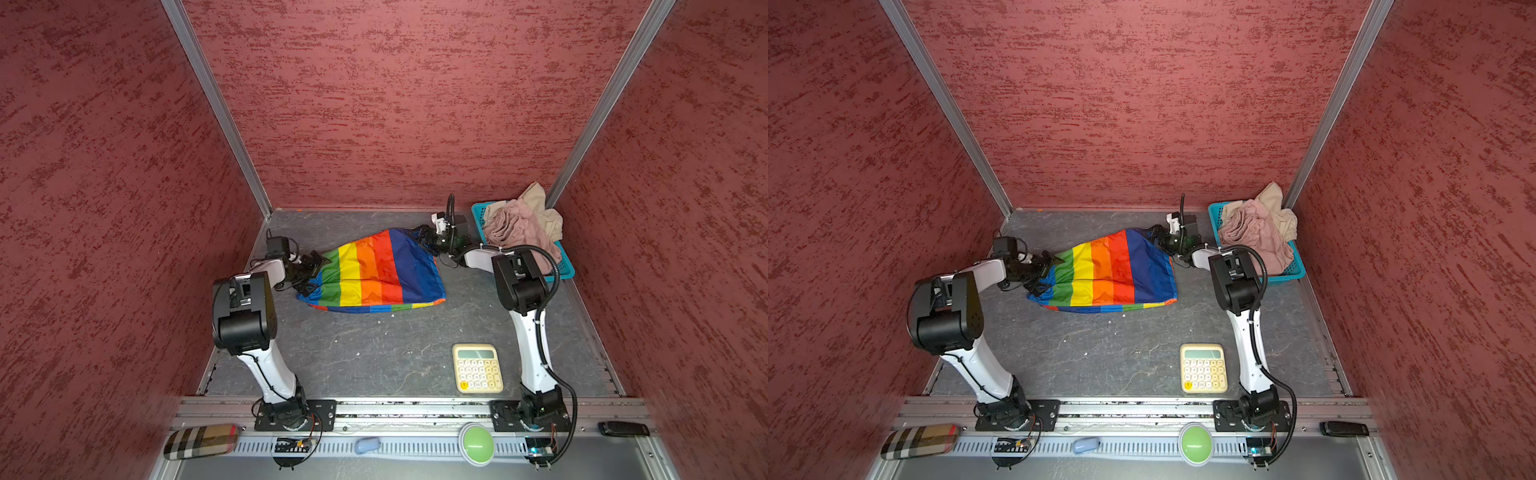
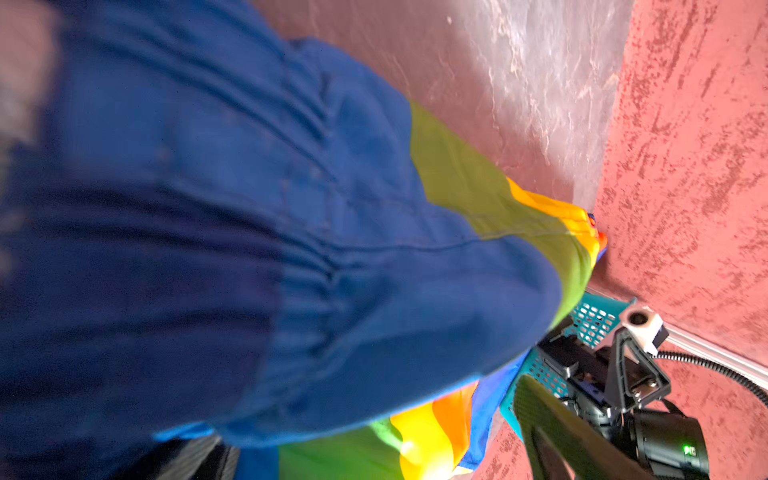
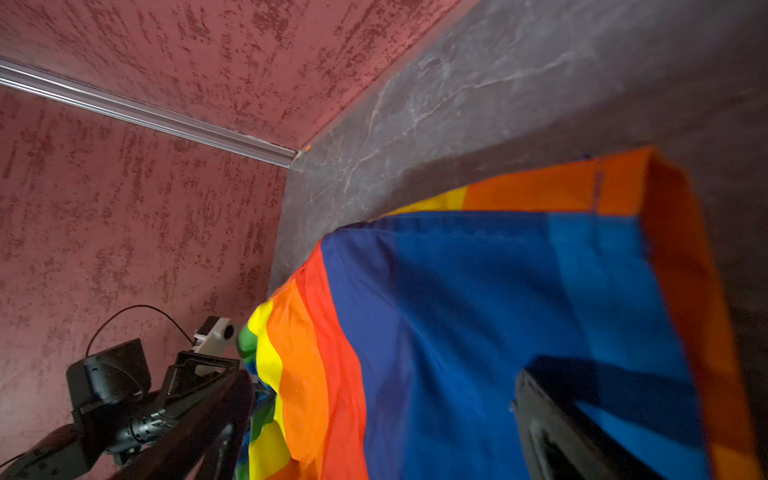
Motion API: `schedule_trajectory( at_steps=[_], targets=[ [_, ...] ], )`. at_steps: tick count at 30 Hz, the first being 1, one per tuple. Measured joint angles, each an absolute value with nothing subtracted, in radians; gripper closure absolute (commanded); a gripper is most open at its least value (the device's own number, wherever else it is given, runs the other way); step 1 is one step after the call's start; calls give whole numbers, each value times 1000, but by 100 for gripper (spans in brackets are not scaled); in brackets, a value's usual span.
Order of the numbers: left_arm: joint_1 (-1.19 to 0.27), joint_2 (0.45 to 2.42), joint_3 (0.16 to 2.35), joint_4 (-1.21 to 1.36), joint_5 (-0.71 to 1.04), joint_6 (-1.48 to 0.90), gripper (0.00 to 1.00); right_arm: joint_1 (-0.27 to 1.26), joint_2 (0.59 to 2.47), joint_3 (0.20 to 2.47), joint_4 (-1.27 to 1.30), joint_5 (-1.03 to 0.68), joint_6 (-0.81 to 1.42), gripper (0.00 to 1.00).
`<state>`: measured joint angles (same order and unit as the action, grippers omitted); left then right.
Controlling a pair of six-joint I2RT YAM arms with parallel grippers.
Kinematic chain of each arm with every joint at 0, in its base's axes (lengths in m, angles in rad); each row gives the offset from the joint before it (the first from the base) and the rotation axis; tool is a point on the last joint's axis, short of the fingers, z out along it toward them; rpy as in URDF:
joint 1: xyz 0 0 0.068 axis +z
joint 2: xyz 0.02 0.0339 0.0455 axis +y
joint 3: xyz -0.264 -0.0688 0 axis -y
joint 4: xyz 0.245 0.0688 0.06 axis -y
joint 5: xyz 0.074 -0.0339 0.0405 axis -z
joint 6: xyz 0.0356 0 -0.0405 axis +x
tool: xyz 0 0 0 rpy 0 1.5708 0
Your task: Fold and stack the shorts
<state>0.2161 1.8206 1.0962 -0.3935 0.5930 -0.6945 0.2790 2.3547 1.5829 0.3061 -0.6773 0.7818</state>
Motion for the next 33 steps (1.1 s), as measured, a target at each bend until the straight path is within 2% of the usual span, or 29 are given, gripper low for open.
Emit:
schedule_trajectory(
  at_steps=[9, 13, 18, 30, 33],
  targets=[
    [230, 1691, 1403, -651, 404, -537, 1, 330, 2008, 1402, 146, -623, 632, 1],
    [278, 1639, 1358, -683, 368, -488, 0, 352, 1884, 1283, 117, -580, 576, 1],
    [387, 1653, 1209, -741, 336, -466, 2, 353, 1866, 1160, 54, -538, 533, 1],
    [399, 1856, 1372, -743, 308, -384, 18, 352, 1871, 1139, -6, -493, 487, 1],
    [389, 1883, 1381, -744, 311, -368, 25, 352, 1885, 1139, -6, -485, 485, 1]
  ],
)
